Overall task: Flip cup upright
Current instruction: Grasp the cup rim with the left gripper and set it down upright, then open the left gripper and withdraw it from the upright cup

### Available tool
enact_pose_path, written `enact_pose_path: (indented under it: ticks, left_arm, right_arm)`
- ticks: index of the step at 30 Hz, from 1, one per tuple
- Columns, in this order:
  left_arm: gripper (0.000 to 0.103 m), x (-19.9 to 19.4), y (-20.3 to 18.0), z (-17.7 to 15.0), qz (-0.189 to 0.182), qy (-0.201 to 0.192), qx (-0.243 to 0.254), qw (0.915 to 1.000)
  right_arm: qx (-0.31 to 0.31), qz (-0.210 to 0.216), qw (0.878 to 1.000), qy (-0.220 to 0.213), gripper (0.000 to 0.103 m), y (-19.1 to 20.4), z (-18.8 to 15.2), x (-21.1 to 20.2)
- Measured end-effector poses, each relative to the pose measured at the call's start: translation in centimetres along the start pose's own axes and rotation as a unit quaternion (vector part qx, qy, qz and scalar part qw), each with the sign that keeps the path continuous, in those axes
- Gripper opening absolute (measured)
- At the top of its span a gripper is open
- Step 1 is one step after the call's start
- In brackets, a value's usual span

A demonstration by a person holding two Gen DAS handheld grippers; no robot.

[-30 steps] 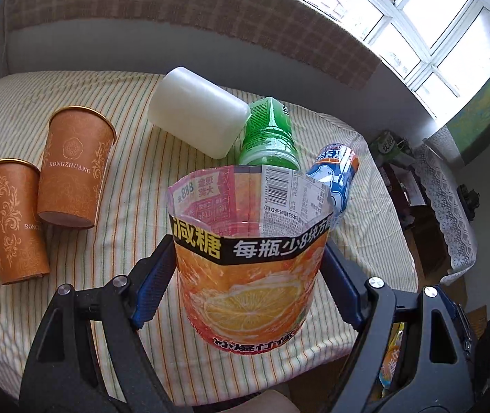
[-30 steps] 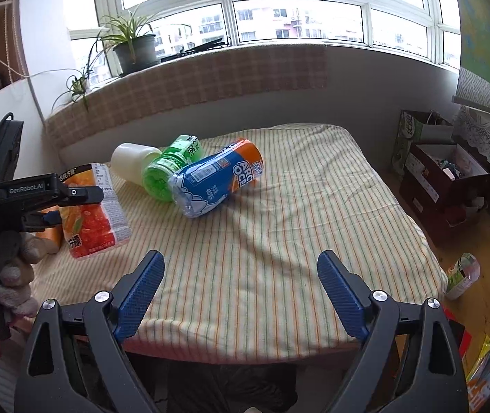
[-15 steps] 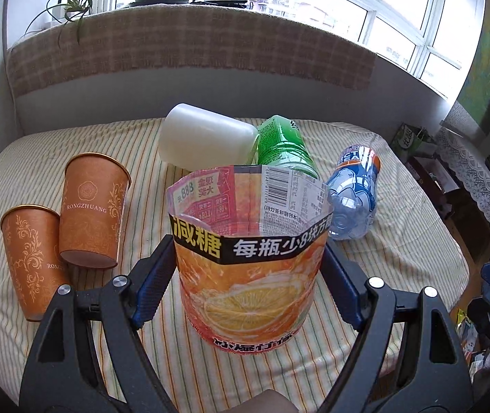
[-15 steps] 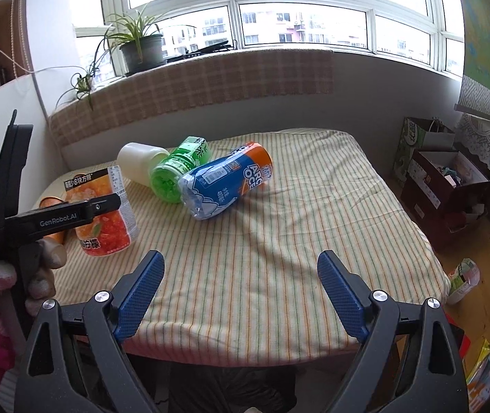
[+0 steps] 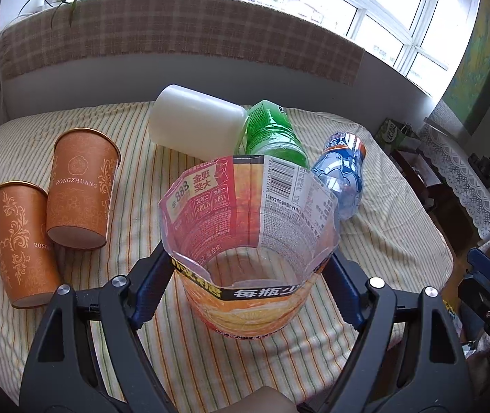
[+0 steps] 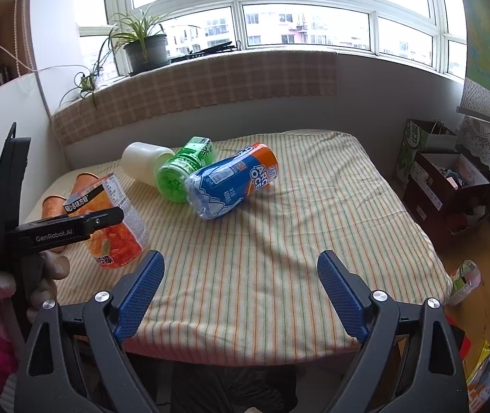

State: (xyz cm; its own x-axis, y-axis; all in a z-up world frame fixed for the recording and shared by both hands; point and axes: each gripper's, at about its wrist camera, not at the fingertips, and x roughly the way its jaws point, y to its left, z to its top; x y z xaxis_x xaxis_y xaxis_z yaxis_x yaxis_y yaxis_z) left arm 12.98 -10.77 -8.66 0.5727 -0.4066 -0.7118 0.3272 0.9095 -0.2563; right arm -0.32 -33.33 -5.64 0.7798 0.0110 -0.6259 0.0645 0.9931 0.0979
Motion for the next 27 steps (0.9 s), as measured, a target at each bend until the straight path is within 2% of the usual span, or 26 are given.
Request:
enact_pose_path:
  ticks: [8, 16, 27]
  left_arm:
    - [0.087, 0.1, -0.3, -0.6, -0.019, 0.022, 0.004, 0.9996]
    - [0.091, -0.3, -0.9, -1.2, -0.028, 0.027, 0.011, 0.9992]
    - [0.091, -2.1, 0.2, -3.4, -0.026, 0.028, 0.009, 0.9992]
  right_arm:
    - [-0.006, 0.005, 1.000, -0.003, 0.091, 0.5, 0.1, -0.1]
    - [-0.005, 0.006, 1.000, -0.005, 0.091, 0.6, 0.0, -0.3]
    - [-0.007, 0.013, 1.000, -0.005, 0.091, 1.2, -0.3, -0.2]
